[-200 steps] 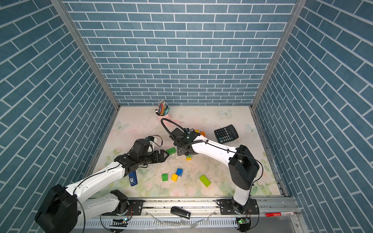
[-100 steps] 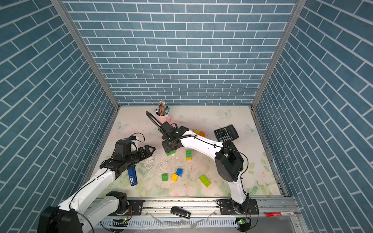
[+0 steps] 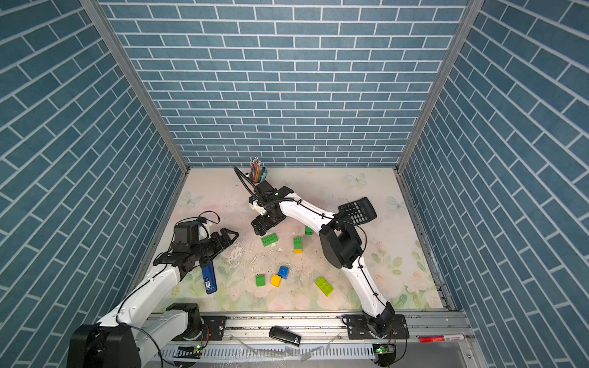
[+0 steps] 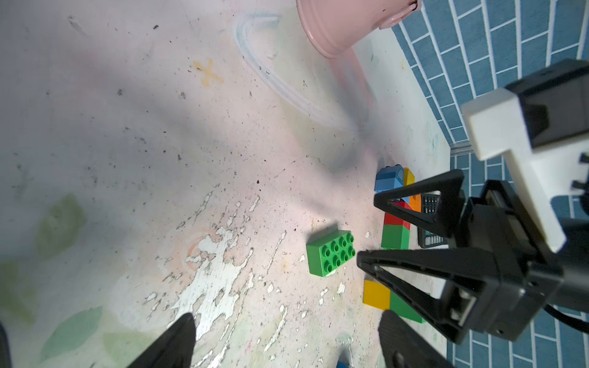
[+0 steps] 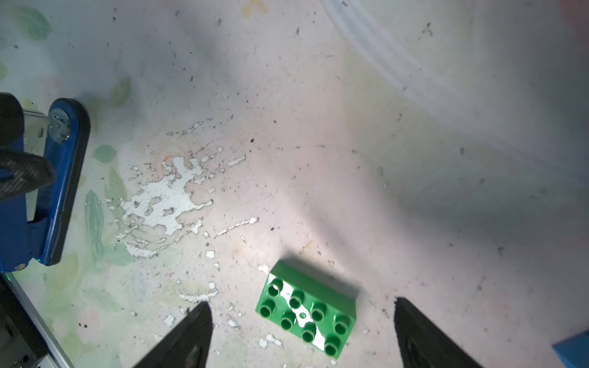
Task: Assemble a fork with lego
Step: Pick up the lego brick from the center of the board.
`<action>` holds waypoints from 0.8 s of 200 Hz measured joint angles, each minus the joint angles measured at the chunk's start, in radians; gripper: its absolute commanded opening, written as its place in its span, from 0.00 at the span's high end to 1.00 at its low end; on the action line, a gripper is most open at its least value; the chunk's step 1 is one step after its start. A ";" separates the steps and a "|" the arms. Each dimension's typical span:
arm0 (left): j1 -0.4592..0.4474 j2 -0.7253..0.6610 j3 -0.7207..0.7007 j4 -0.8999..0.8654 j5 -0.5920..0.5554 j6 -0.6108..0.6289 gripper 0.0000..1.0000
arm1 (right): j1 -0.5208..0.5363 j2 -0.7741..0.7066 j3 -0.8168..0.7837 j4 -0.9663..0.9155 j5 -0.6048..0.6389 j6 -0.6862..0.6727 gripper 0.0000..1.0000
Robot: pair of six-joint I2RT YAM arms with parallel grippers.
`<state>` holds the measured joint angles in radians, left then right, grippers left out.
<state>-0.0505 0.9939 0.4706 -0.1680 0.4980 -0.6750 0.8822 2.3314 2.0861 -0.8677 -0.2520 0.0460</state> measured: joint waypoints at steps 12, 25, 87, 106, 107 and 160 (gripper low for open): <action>0.000 0.001 0.008 0.000 0.001 0.002 0.09 | 0.000 0.041 0.045 -0.030 -0.014 -0.003 0.08; 0.000 0.002 0.016 -0.001 0.001 0.005 0.09 | 0.000 0.076 0.086 -0.064 -0.026 -0.003 0.09; 0.000 0.030 0.019 -0.003 0.002 0.012 0.10 | 0.001 0.123 0.125 -0.167 -0.045 0.000 0.21; 0.000 0.039 0.019 -0.003 0.002 0.013 0.10 | 0.002 0.122 0.108 -0.172 -0.044 -0.001 0.27; 0.000 0.040 0.019 -0.003 0.002 0.013 0.10 | 0.003 0.122 0.107 -0.172 -0.044 0.000 0.27; 0.000 0.051 0.023 -0.002 0.014 0.014 0.10 | 0.022 0.088 0.017 -0.182 -0.016 -0.003 0.37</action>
<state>-0.0502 1.0447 0.4938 -0.1703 0.5125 -0.6609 0.9039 2.4191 2.1033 -1.0496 -0.2684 0.0433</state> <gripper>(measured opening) 0.900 0.646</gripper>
